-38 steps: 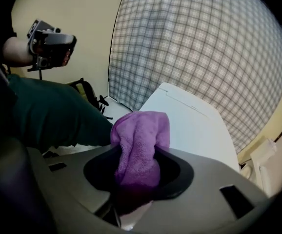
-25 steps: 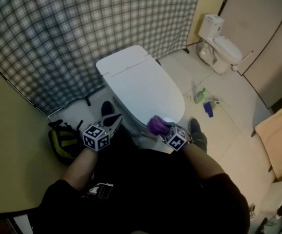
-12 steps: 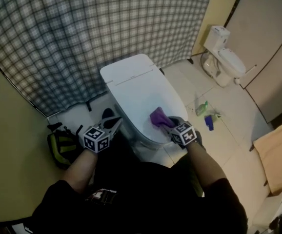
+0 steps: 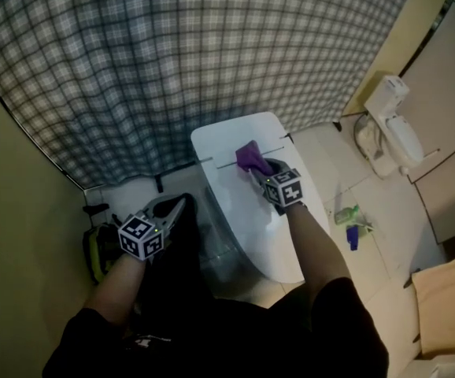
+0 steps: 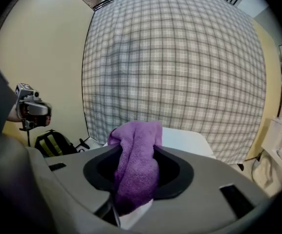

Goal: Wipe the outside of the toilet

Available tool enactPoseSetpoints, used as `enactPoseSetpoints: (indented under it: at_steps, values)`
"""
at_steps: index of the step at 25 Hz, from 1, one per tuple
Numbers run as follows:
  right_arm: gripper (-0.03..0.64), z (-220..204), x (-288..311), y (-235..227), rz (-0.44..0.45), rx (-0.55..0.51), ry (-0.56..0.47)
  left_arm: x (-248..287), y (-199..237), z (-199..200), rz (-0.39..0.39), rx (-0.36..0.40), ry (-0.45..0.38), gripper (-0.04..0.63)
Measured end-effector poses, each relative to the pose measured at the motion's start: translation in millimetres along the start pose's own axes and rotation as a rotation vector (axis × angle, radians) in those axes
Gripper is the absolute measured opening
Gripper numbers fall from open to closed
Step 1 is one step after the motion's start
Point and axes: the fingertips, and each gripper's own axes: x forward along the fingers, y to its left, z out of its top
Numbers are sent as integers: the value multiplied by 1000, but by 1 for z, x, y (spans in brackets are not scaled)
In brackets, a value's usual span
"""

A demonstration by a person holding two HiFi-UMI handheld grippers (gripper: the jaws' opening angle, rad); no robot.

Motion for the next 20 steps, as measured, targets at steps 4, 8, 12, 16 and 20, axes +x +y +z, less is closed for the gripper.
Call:
enactPoseSetpoints:
  at_steps: [4,8,12,16,20]
  values:
    - [152,37,83,-25,-48,-6,-2,-19,38,-4,29,-36,29,6]
    - [152,53,155,-48,-111,-7,3,-36,73,-23,48,-31,58,6]
    - [152,37,195,-65,-135,-12,80,-38,84,-31,70,-55,64,6]
    - [150,2,209,-95,-157,-85,201,-15,81,-39,75,-64,75,6]
    - [144,-17,200,-67,-125,-44,281,-37,79,-44,80,-86,102,6]
